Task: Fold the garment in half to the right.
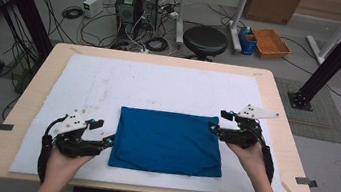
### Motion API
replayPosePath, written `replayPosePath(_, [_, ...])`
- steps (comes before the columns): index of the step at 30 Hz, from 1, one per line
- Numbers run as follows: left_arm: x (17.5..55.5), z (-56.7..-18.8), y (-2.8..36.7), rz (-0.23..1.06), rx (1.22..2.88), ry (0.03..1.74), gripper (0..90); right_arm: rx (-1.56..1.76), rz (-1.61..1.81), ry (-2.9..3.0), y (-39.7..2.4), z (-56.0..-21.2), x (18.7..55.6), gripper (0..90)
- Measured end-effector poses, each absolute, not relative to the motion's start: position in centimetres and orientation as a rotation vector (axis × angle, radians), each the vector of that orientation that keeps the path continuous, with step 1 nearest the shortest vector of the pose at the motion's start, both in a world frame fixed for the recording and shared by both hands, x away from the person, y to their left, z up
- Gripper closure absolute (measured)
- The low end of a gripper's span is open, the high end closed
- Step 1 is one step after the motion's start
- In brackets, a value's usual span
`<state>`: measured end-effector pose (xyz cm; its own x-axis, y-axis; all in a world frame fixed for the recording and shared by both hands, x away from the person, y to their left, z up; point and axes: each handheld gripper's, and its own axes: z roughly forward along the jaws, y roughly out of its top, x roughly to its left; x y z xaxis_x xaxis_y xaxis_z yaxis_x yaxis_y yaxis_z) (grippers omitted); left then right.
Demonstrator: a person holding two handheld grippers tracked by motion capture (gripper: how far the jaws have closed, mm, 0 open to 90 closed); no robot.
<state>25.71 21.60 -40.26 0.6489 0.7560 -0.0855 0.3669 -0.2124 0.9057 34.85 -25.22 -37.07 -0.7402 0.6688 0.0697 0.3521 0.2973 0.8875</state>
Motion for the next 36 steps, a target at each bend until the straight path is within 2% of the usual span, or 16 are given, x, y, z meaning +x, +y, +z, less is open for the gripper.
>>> replayPosePath(3, [25.1,-41.0,21.5,0.4,1.814,0.929,32.4,0.907,1.429,2.261,-24.3,-36.8,35.1,32.7])
replayPosePath(14, [23.7,-43.9,20.5,0.349,1.825,1.081,35.1,0.844,1.433,2.295,-20.8,-36.4,35.8,32.8])
replayPosePath(27, [23.9,-44.9,18.5,0.375,1.829,1.253,52.9,0.779,1.418,2.354,-16.0,-36.9,37.1,32.9])
replayPosePath(36, [24.1,-45.3,17.6,0.41,1.854,1.259,59.5,0.732,1.414,2.387,-13.0,-37.1,37.5,33.3])
